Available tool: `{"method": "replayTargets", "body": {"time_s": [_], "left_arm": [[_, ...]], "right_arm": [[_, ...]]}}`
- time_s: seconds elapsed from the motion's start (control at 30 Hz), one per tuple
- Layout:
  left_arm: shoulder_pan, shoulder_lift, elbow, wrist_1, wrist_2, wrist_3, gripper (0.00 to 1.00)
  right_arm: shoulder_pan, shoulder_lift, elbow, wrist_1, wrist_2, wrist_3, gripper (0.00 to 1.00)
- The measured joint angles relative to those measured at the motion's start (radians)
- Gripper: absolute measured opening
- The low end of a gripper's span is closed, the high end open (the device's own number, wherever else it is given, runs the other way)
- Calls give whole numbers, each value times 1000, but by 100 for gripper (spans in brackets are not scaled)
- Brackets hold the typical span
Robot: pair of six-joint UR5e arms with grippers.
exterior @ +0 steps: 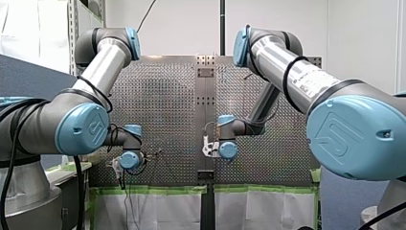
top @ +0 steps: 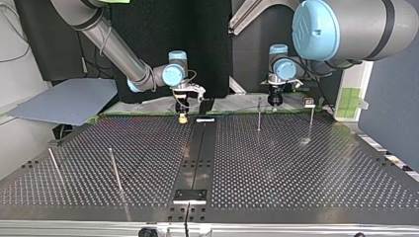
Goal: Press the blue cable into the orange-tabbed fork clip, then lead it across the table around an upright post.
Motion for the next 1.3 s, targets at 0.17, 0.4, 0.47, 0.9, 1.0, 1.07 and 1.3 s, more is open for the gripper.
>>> {"method": "replayTargets", "body": {"time_s": [0.17,0.4,0.47,0.9,1.0,1.07,1.3], "left_arm": [[2,0,0,10,30,2,5],[7,0,0,54,59,0,51],[11,0,1,71,66,-5,81],[28,0,1,79,10,-14,100],[29,0,0,65,8,-14,100],[29,0,0,55,8,-14,100],[30,0,0,14,37,-12,100]], "right_arm": [[-6,0,0,1,-1,0,0],[-16,0,0,17,-2,-6,0],[-19,1,0,24,-1,-10,0],[-53,5,15,48,9,-23,0],[-61,7,18,47,9,-23,0],[-65,8,18,47,9,-23,0],[-71,11,18,46,8,-23,0]]}}
